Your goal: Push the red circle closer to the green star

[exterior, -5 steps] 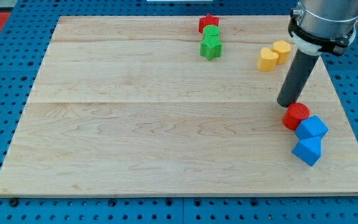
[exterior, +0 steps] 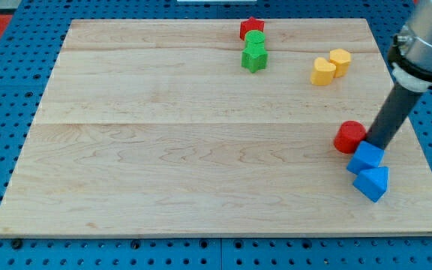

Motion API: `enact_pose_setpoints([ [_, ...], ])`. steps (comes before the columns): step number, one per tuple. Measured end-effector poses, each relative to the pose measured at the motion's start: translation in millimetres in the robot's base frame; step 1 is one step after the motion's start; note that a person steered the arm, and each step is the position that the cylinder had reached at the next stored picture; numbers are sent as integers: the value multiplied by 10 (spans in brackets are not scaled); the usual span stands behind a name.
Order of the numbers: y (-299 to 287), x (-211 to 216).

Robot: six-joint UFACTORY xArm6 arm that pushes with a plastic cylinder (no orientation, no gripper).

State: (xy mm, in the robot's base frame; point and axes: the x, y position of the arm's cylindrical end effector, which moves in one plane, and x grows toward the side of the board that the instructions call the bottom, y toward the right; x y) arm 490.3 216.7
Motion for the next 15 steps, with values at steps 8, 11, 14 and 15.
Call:
enact_pose_setpoints([
  [8,-1224,-652],
  [11,-1658,-722],
  [14,-1784,-1029],
  [15,-1768,-1036],
])
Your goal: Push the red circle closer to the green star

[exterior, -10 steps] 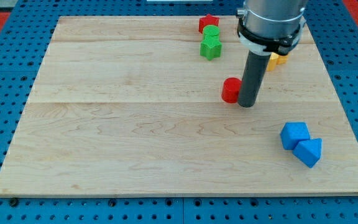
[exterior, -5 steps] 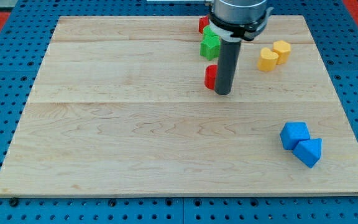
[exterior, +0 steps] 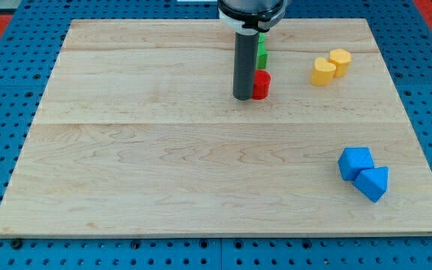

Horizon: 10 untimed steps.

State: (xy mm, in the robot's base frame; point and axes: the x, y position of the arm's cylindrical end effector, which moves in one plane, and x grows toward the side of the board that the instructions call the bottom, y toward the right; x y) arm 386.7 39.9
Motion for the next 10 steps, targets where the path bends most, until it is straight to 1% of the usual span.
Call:
enact_pose_setpoints([
  [1,0,132],
  [2,109,178],
  [3,234,35],
  [4,237,-40],
  [5,242,109],
  [7,613,132],
  [8,733,119],
  [10,717,-91],
])
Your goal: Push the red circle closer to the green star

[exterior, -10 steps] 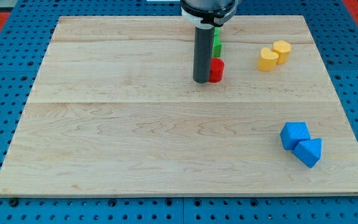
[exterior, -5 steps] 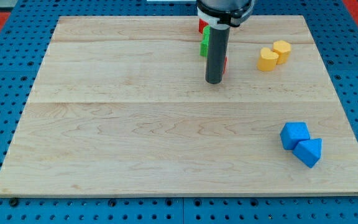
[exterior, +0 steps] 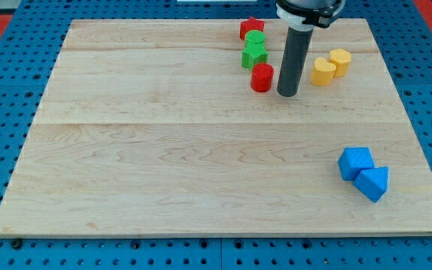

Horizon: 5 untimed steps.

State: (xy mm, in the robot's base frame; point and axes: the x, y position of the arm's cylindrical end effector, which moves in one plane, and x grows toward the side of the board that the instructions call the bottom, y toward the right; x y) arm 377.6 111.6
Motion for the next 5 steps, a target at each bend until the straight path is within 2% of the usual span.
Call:
enact_pose_setpoints([
  [5,-301,-58],
])
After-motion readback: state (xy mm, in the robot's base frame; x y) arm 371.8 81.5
